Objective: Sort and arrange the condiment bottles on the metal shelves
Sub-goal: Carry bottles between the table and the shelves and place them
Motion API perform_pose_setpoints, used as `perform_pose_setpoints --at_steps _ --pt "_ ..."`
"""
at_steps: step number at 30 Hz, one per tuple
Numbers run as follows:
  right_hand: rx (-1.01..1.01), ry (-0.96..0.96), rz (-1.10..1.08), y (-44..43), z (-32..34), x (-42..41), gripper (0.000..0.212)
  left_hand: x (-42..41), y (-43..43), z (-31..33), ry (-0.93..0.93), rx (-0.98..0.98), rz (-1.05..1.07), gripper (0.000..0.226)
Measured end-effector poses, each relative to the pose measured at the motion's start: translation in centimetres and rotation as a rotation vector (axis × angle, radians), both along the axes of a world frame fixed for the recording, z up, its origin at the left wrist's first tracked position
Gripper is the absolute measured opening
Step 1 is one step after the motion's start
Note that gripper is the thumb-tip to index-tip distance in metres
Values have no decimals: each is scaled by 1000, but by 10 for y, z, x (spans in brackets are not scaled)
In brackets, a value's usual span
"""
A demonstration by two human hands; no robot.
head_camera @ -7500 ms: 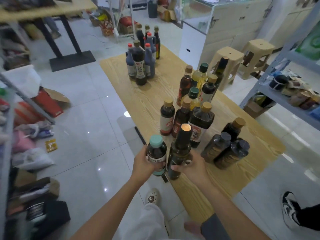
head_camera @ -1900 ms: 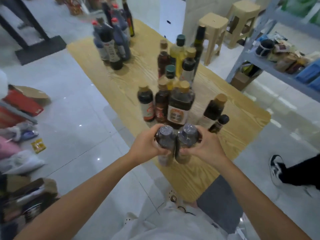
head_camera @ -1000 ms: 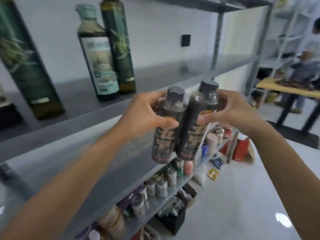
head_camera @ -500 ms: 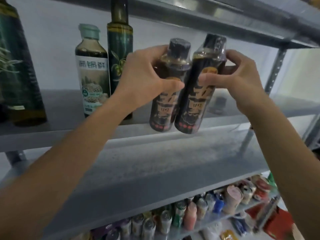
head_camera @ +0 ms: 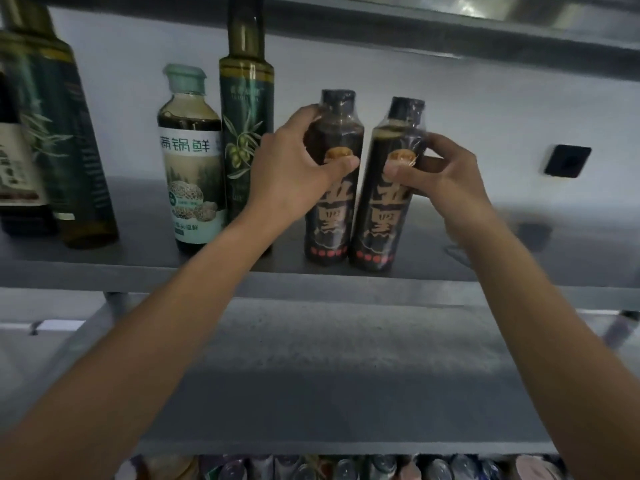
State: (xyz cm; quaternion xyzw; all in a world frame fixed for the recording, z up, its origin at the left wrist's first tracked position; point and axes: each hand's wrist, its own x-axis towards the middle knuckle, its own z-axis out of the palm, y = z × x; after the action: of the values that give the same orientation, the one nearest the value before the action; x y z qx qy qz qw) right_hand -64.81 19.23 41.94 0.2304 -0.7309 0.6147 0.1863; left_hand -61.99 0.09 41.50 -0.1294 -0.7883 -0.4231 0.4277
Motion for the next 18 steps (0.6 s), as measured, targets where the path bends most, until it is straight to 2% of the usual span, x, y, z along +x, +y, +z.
perform_pose_setpoints --at_steps 7,13,18 --pt "34 21 100 4 -9 -10 46 -10 5 -6 -40 -37 5 67" --pt "56 21 54 1 -19 -10 39 -14 8 -11 -67 -18 7 67" --pt "150 -36 -10 4 -38 5 45 9 8 -30 -143 -154 79 76"
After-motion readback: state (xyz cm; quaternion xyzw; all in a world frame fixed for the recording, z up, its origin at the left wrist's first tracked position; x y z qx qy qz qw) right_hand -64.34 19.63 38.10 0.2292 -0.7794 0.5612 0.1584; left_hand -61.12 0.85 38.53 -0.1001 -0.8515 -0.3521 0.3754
